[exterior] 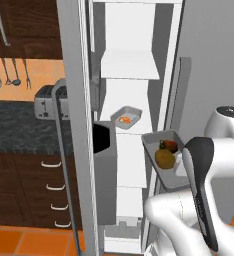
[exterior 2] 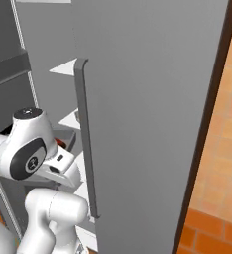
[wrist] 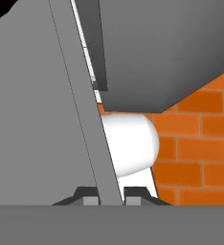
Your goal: Take the meat container that has the shrimp and place it on the second highest rack of the freezer. Then take the vegetable container that has the bell pepper and avocado and place it on the highest rack of the freezer.
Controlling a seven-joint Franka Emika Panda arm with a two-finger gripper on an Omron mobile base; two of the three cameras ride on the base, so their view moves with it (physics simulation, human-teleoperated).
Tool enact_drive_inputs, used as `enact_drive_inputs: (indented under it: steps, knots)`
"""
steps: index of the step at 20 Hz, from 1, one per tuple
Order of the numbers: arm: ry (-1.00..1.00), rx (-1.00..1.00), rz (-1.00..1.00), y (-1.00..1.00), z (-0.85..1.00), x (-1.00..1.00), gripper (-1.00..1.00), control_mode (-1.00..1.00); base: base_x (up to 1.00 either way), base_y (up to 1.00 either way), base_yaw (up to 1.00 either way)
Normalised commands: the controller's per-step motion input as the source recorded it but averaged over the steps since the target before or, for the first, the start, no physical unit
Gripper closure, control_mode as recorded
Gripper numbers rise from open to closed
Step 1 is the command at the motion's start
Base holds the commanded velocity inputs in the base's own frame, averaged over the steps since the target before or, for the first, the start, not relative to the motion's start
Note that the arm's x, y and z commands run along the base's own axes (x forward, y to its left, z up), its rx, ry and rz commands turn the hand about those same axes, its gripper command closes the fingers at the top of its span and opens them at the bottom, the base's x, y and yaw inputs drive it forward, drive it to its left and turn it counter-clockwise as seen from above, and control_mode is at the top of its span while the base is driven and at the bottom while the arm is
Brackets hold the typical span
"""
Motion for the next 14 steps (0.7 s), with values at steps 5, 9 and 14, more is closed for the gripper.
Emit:
enact_drive_inputs:
  steps: [5,9,14]
  knots:
    - [0.0,0.0,0.0,0.0,0.0,0.0,1.0,1.0,0.04,0.25,0.01]
    - [0.0,0.0,0.0,0.0,0.0,0.0,1.0,1.0,0.0,0.23,0.05]
    - [0.0,0.0,0.0,0.0,0.0,0.0,1.0,1.0,0.0,0.0,0.0]
